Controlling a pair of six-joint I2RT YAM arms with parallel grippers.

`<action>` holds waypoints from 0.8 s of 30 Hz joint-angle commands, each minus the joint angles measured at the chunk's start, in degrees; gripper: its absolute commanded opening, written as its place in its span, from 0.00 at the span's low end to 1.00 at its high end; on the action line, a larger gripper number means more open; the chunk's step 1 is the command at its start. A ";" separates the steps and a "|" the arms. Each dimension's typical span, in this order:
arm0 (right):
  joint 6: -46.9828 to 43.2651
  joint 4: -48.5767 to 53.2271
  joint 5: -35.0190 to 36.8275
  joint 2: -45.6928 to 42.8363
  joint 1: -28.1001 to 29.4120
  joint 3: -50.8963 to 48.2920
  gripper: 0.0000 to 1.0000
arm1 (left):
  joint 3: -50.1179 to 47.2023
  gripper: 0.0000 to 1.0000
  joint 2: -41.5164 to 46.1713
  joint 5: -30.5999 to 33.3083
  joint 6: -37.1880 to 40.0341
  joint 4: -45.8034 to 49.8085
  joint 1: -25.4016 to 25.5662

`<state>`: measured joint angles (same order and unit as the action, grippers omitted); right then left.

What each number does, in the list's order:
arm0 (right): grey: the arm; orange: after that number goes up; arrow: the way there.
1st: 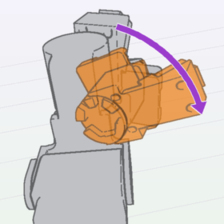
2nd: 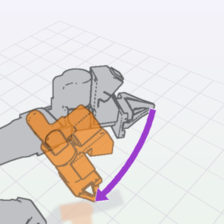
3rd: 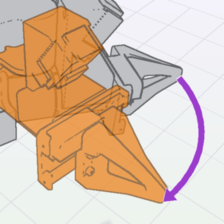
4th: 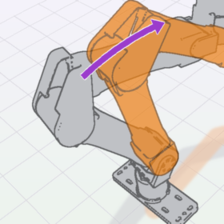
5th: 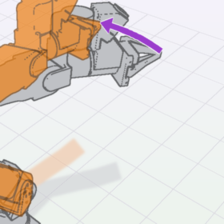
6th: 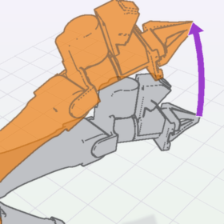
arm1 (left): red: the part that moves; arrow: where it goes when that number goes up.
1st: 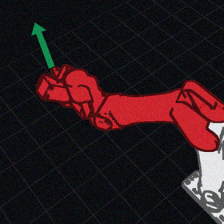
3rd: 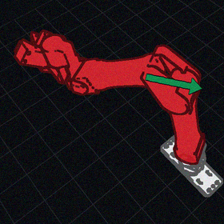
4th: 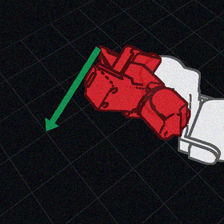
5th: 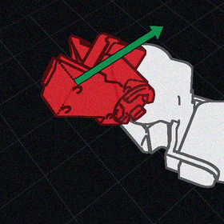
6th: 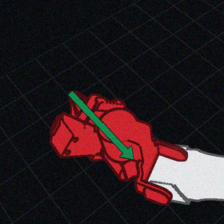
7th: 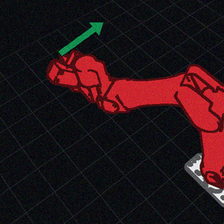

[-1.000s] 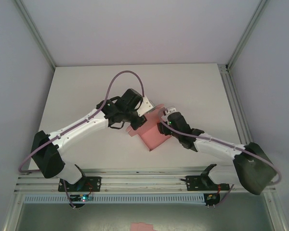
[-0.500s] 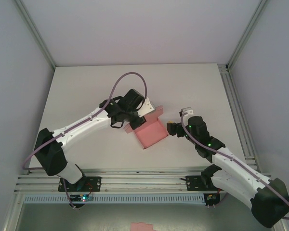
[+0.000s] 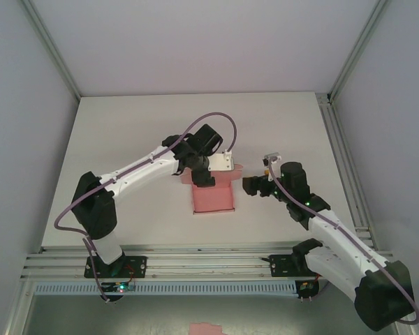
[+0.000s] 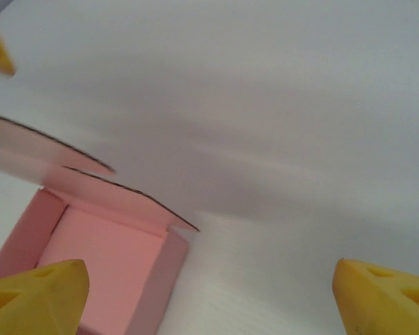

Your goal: Assemble paper box

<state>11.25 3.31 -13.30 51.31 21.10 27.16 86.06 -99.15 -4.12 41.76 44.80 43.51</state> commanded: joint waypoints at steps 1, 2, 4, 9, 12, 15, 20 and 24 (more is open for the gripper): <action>-6.97 0.22 -7.43 2.43 -0.49 5.85 0.90 | 0.16 1.00 4.12 2.17 0.34 3.20 -0.07; -10.01 2.20 -9.02 3.40 -0.46 7.36 0.90 | -1.05 1.00 5.56 3.02 -0.50 2.98 -0.21; -15.81 5.75 -9.47 5.35 -0.53 9.91 0.89 | -4.56 1.00 9.08 6.09 -4.03 0.93 -1.21; -26.45 8.82 -14.68 12.34 -0.59 16.59 0.83 | -15.94 1.00 17.23 3.41 -15.42 -1.52 -8.29; -39.25 20.22 -16.77 18.00 -0.69 21.31 0.84 | -22.95 1.00 20.67 -3.30 -19.39 -4.97 -11.02; -42.26 22.22 -15.36 22.53 -1.07 24.06 0.78 | -27.64 1.00 21.90 -6.87 -19.20 -10.77 -11.02; -48.74 24.88 -19.89 28.44 -1.59 27.96 0.68 | -23.73 0.87 16.97 -8.84 -17.36 -10.32 -11.11; -49.42 26.07 -20.21 31.99 -1.48 31.03 0.47 | -19.93 0.63 12.94 -9.10 -17.02 -8.06 -11.25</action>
<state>-34.65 26.57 -30.52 81.80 19.99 55.20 63.59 -84.77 -11.25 24.69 37.47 32.51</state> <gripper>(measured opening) 0.501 0.669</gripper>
